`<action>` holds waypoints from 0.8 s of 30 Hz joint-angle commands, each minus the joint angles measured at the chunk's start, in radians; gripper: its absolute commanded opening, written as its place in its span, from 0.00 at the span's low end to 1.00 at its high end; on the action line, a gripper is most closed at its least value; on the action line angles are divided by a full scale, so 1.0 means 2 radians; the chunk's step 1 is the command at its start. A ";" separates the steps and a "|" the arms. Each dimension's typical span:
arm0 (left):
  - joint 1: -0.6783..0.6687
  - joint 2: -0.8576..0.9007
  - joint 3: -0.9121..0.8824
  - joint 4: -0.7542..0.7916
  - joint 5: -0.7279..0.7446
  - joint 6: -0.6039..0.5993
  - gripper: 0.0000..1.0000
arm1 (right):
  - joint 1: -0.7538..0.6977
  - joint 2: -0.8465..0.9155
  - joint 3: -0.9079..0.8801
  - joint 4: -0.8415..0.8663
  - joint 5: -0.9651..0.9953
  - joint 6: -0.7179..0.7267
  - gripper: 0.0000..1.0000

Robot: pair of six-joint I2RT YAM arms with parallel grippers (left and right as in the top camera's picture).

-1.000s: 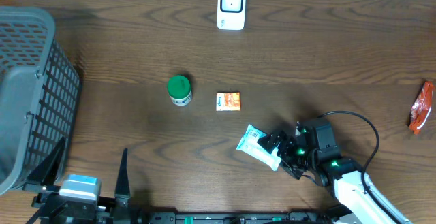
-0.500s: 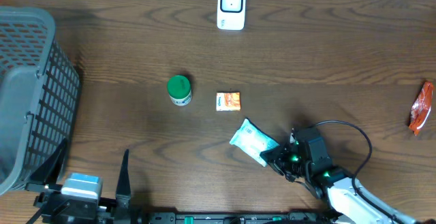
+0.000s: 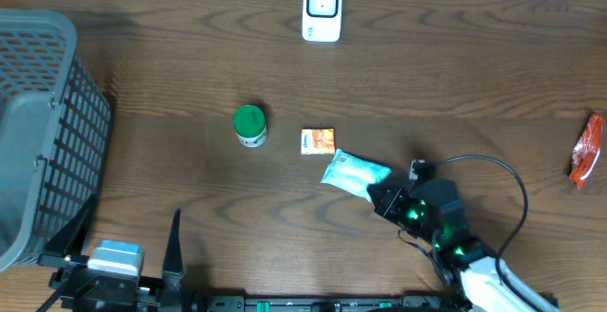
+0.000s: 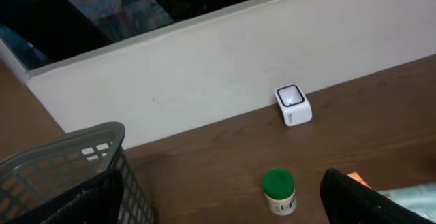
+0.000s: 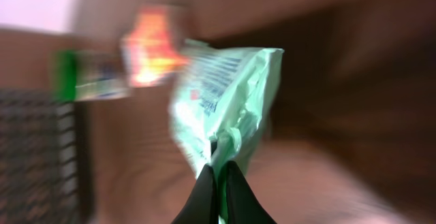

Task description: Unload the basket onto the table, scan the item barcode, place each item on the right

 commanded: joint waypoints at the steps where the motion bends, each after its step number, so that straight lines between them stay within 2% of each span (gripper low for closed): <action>1: -0.003 -0.004 0.000 -0.002 0.006 0.003 0.93 | -0.007 -0.063 0.026 0.013 -0.087 -0.042 0.02; 6: -0.003 -0.004 0.000 -0.015 0.006 0.002 0.93 | -0.016 -0.124 0.029 -0.005 -0.108 -0.042 0.01; 9: -0.003 -0.004 0.000 -0.015 0.006 0.002 0.92 | -0.021 -0.131 0.029 -0.057 -0.097 -0.042 0.04; 13: -0.003 -0.004 0.000 -0.015 0.006 0.002 0.93 | -0.018 -0.113 0.029 -0.175 -0.089 -0.017 0.95; 14: -0.003 -0.004 0.000 -0.015 0.006 0.002 0.92 | -0.014 -0.106 0.029 -0.193 -0.089 -0.011 0.99; 18: -0.003 -0.004 0.000 -0.015 0.006 0.002 0.93 | 0.009 -0.074 0.029 -0.202 -0.046 0.000 0.99; 24: -0.003 -0.004 0.000 -0.017 0.006 0.002 0.92 | 0.034 0.002 0.029 -0.175 0.057 0.103 0.99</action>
